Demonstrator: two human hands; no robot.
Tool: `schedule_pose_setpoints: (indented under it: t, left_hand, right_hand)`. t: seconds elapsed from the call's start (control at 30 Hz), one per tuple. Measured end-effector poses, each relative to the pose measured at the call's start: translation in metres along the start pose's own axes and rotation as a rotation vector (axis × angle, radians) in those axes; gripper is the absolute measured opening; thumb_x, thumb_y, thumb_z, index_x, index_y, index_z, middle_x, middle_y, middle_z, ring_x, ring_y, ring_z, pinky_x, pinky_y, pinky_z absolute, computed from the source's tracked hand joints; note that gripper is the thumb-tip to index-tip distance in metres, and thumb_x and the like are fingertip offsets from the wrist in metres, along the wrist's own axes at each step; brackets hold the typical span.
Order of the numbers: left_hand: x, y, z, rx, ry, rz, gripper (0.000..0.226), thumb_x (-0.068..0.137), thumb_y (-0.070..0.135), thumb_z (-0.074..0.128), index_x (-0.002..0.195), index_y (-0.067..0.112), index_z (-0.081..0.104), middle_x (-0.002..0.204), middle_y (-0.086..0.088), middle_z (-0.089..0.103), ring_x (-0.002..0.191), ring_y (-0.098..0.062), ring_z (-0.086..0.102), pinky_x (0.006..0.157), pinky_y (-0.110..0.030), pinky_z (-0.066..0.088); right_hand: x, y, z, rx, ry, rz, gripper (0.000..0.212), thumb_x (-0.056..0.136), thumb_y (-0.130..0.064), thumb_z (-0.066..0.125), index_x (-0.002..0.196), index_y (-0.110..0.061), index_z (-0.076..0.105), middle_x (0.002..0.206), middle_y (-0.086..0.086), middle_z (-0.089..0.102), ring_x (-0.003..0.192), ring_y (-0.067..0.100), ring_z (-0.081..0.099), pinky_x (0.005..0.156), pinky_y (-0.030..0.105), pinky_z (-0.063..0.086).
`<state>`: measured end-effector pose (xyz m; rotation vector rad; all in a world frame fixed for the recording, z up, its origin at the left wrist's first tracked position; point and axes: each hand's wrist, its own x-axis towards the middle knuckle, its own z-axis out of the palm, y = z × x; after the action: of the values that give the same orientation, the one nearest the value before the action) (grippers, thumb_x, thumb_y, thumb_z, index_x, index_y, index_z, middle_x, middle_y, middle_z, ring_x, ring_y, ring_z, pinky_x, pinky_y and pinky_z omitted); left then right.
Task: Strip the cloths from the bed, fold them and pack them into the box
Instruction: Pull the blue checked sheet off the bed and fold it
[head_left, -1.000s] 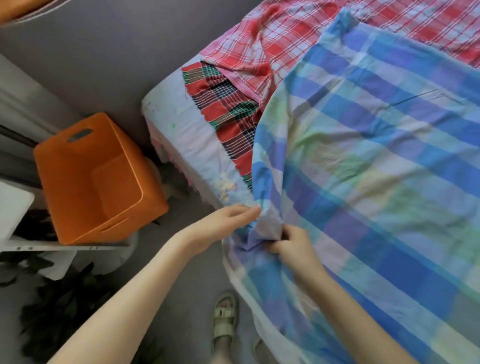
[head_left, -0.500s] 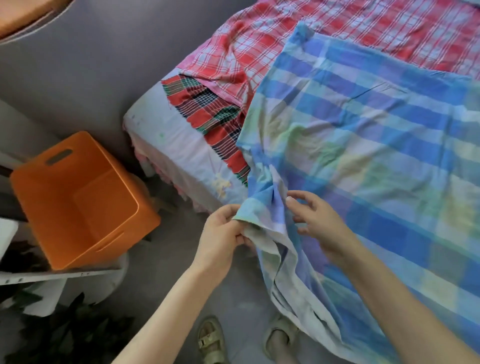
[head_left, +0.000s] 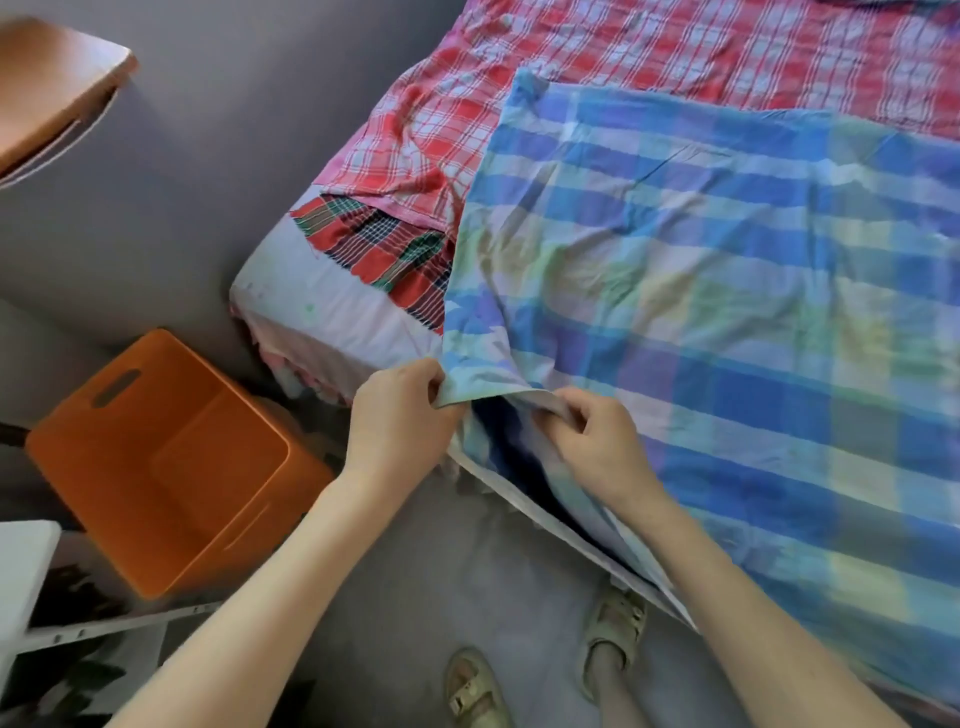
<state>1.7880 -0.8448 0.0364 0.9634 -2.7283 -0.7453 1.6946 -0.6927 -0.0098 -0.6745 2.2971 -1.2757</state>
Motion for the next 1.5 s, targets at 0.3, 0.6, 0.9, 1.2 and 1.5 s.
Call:
schedule_pose_setpoints:
  t: [0.3, 0.6, 0.9, 1.2, 1.5]
  left_hand:
    - [0.022, 0.005, -0.022, -0.013, -0.335, -0.06, 0.022, 0.083, 0.026, 0.069, 0.084, 0.004, 0.07, 0.079, -0.012, 0.066, 0.067, -0.018, 0.057, 0.06, -0.026, 0.043]
    - [0.036, 0.037, -0.033, -0.233, -0.566, -0.108, 0.013, 0.084, 0.017, 0.068, 0.086, 0.005, 0.07, 0.084, -0.009, 0.071, 0.076, -0.02, 0.065, 0.071, -0.027, 0.053]
    - [-0.003, 0.039, -0.02, -0.104, -0.355, 0.187, 0.006, 0.083, 0.014, 0.065, 0.083, 0.009, 0.061, 0.075, -0.008, 0.066, 0.072, -0.025, 0.063, 0.07, -0.044, 0.052]
    - [-0.041, -0.004, -0.042, -0.123, -0.001, 0.103, 0.024, 0.083, 0.002, 0.062, 0.08, 0.02, 0.046, 0.072, 0.006, 0.056, 0.064, -0.006, 0.055, 0.055, -0.031, 0.05]
    - [-0.058, -0.026, -0.061, -0.305, -0.065, -0.03, 0.018, 0.082, 0.007, 0.067, 0.084, 0.022, 0.056, 0.079, 0.002, 0.063, 0.074, -0.013, 0.061, 0.069, -0.035, 0.054]
  right_hand:
    - [0.053, -0.046, -0.038, -0.59, 0.033, -0.017, 0.008, 0.085, -0.024, 0.061, 0.089, -0.022, 0.068, 0.09, -0.002, 0.066, 0.087, 0.023, 0.058, 0.07, 0.031, 0.042]
    - [-0.014, -0.04, -0.001, 0.026, 0.407, 0.268, 0.044, 0.091, -0.021, 0.056, 0.049, -0.014, 0.044, 0.045, -0.003, 0.039, 0.045, 0.012, 0.036, 0.05, 0.029, 0.029]
    - [-0.029, -0.065, 0.031, 1.243, 0.474, 0.617, 0.02, 0.085, -0.003, 0.063, 0.104, -0.007, 0.069, 0.099, 0.012, 0.071, 0.095, 0.027, 0.068, 0.08, 0.035, 0.057]
    - [-0.069, -0.108, 0.044, 1.035, 0.31, 0.508, 0.018, 0.076, 0.006, 0.063, 0.084, -0.008, 0.069, 0.071, -0.001, 0.067, 0.057, 0.003, 0.057, 0.054, 0.014, 0.045]
    - [-0.073, -0.128, 0.061, 1.718, 0.013, 1.002, 0.023, 0.084, 0.011, 0.044, 0.07, -0.003, 0.057, 0.046, 0.004, 0.046, 0.03, 0.007, 0.037, 0.032, 0.014, 0.032]
